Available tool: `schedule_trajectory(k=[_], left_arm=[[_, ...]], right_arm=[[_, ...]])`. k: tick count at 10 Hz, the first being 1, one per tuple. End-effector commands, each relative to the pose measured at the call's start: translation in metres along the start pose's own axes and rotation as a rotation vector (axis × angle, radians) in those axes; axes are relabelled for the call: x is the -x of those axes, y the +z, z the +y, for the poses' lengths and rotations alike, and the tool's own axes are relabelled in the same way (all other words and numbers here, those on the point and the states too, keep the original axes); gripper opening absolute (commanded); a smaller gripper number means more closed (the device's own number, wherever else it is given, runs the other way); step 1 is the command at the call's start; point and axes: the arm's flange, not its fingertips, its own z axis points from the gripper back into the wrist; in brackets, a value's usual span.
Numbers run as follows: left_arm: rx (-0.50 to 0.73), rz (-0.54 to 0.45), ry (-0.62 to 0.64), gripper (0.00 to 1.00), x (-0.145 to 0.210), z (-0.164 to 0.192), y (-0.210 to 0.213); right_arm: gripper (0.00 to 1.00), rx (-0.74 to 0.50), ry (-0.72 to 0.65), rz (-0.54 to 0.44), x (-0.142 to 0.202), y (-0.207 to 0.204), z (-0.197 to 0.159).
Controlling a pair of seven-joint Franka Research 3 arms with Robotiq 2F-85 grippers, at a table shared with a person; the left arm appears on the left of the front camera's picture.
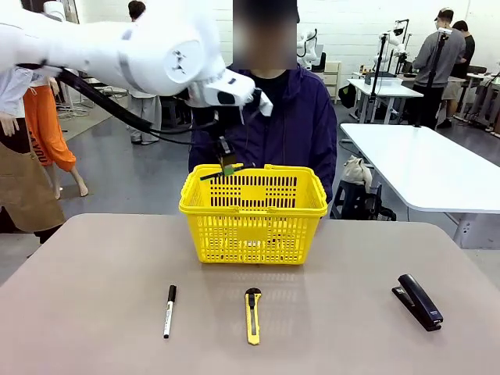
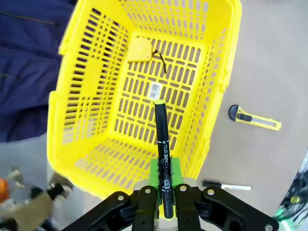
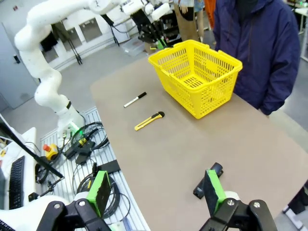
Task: Place the items the person wants into the basket.
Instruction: Pick up the item the person points to and place it in the Market Basket.
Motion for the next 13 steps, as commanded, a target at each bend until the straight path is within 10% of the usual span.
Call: schedule_trajectory(k=[1,9,13], left_arm=[[0.004,0.003,-0.153,0.11,-0.008,0.011,-0.001],[0.011,0.000,-0.075,0.11,-0.010,-0.002,-0.010],[0.023,0.058,-0.240,0.11,-0.020,0.039,-0.043]], right_arm=[[1.00,-0.009,0.017,-0.030,-0.002,0.001,-0.002],[1.00,-0.009,0.017,-0.030,-0.002,0.001,-0.002],[1.00,-0.009,0.017,-0.030,-0.002,0.001,-0.002]])
